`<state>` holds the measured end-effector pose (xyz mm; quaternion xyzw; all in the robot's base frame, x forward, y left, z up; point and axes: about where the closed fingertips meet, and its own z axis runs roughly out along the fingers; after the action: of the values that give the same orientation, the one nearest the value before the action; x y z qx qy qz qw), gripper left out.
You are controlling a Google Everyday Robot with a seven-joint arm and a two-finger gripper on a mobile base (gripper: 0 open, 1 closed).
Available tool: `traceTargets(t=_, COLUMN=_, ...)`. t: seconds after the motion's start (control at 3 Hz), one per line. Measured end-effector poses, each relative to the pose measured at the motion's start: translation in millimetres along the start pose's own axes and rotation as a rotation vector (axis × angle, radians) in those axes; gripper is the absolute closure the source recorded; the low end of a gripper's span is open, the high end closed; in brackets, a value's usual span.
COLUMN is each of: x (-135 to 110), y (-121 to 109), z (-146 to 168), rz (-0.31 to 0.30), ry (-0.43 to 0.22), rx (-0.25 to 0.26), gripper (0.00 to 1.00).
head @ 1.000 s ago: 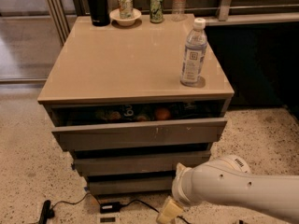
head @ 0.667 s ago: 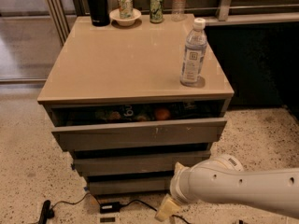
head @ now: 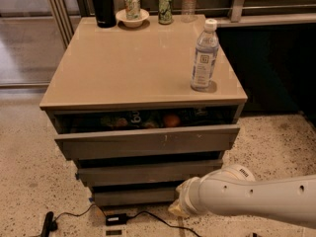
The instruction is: Open middle drawer
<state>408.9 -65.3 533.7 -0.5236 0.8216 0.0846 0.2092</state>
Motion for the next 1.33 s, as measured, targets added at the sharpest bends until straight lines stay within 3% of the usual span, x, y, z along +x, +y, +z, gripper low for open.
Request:
traceTargets(t=0.67, x=0, y=0, z=0, rz=0.0, ry=0.0, rx=0.0, gripper=0.97)
traceTargets(t=1.33, x=-1, y=-19, z=22, rz=-0.004, ry=-0.124, rx=0.073, gripper=1.0)
